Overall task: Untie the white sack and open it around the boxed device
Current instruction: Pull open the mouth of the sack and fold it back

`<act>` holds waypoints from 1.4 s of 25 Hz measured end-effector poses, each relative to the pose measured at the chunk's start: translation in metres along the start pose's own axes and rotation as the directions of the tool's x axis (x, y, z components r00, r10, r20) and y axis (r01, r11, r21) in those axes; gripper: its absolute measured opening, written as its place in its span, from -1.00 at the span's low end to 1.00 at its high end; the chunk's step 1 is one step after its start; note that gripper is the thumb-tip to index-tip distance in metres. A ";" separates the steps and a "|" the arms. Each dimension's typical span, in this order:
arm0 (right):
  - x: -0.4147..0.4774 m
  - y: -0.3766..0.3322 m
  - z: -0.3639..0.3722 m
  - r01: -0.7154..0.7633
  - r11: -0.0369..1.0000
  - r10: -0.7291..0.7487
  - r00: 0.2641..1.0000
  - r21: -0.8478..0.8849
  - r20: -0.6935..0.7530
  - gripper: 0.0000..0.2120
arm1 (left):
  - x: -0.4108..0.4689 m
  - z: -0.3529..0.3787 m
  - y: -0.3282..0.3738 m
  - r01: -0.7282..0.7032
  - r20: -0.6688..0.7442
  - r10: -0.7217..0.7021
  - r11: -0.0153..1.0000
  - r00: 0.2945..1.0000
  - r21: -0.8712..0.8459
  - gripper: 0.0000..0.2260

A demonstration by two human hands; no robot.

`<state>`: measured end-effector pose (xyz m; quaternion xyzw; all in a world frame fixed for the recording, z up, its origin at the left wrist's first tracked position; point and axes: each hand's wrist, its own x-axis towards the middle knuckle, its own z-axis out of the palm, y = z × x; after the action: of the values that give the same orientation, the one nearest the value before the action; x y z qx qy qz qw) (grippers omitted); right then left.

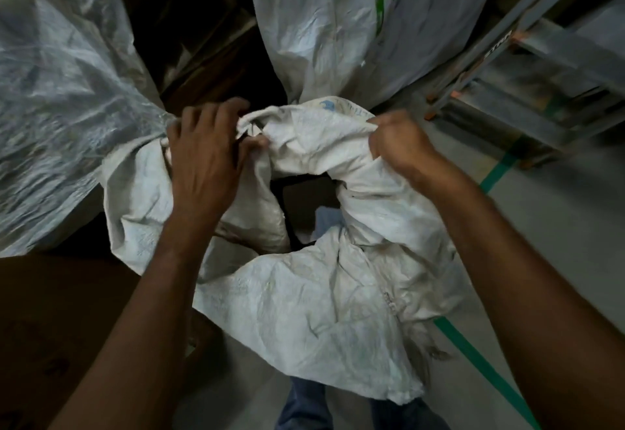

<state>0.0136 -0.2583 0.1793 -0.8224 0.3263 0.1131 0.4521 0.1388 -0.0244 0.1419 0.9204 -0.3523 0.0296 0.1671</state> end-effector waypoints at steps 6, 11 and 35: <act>0.014 0.012 -0.018 -0.198 0.967 0.191 0.980 -0.162 -0.059 -0.83 | 0.021 0.032 0.047 -0.390 0.239 0.371 0.920 0.897 0.039 -0.53; -0.048 0.021 0.062 0.032 0.936 -0.211 0.849 -0.352 -0.485 -0.25 | 0.052 0.018 0.038 -0.079 0.356 0.168 0.965 0.919 -0.252 -0.56; -0.023 0.031 0.093 -0.375 0.918 0.271 0.830 -0.128 -0.487 0.06 | 0.093 0.079 0.065 -0.340 0.304 0.341 0.939 0.889 -0.058 -0.67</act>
<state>-0.0133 -0.1841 0.1170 -0.8024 0.5444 0.0257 0.2429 0.1612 -0.1552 0.1019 0.8373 -0.5298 -0.0869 0.1035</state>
